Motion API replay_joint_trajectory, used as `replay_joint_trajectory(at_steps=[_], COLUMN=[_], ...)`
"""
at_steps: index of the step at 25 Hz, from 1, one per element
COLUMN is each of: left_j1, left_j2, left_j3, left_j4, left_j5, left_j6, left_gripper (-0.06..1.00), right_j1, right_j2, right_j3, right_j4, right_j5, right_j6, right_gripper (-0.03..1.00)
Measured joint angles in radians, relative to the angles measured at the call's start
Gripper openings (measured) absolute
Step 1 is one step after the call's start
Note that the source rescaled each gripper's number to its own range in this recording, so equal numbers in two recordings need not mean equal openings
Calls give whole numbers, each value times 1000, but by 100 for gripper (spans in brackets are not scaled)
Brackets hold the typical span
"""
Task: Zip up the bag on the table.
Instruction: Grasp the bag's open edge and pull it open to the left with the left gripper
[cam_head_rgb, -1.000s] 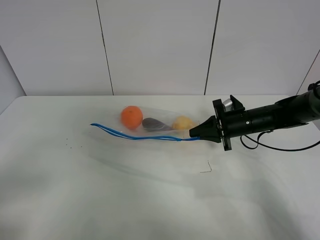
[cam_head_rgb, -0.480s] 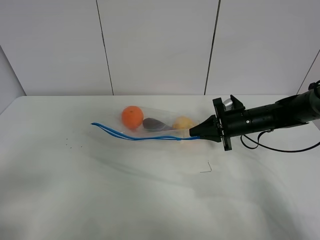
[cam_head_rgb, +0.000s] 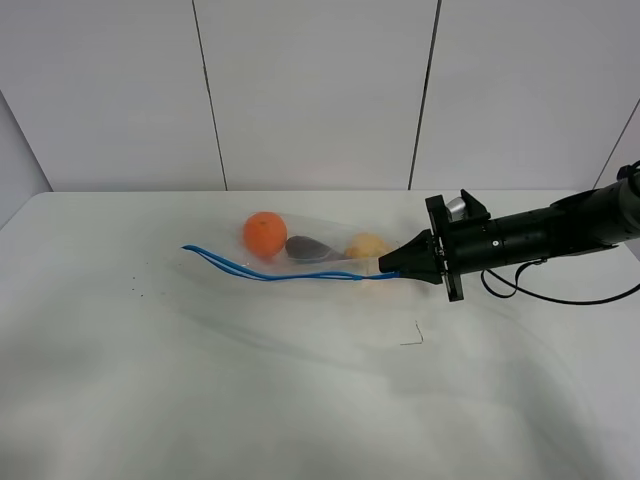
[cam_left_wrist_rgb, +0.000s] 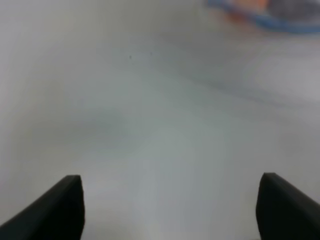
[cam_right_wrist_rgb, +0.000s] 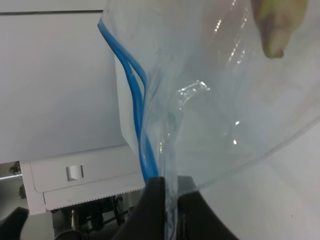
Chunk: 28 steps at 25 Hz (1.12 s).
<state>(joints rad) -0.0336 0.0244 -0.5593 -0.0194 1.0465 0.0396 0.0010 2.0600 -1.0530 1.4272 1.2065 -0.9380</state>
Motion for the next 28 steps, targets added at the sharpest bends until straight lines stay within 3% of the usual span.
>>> replay_joint_trajectory(at_steps=[7,10,14,19,21,24,26,28], left_j1=[0,0,0,0,0,-9,-48,-114], left_j2=[397,586,811,1028,1098,1184,1229,1262], left_j3=[-323,-431,-502,-507,-507,-507,-507,-507], left_j4=[19,19,26,27,7,-111,-184,-207], left_j5=[-17,-27,-72,-137,-158,-229,-280,-327], left_j6=[-6,54,309,848,1004,1096,1114,1118], left_gripper=[100,100,99,92,91,90,89,88], right_j1=[0,0,0,0,0,0,0,0], right_j2=[0,0,0,0,0,0,0,0], right_j3=[0,0,0,0,0,0,0,0], right_j4=[2,2,2,2,2,2,2,2], right_j5=[0,0,0,0,0,0,0,0], right_j6=[0,0,0,0,0,0,0,8], right_gripper=[0,0,0,0,0,0,0,0])
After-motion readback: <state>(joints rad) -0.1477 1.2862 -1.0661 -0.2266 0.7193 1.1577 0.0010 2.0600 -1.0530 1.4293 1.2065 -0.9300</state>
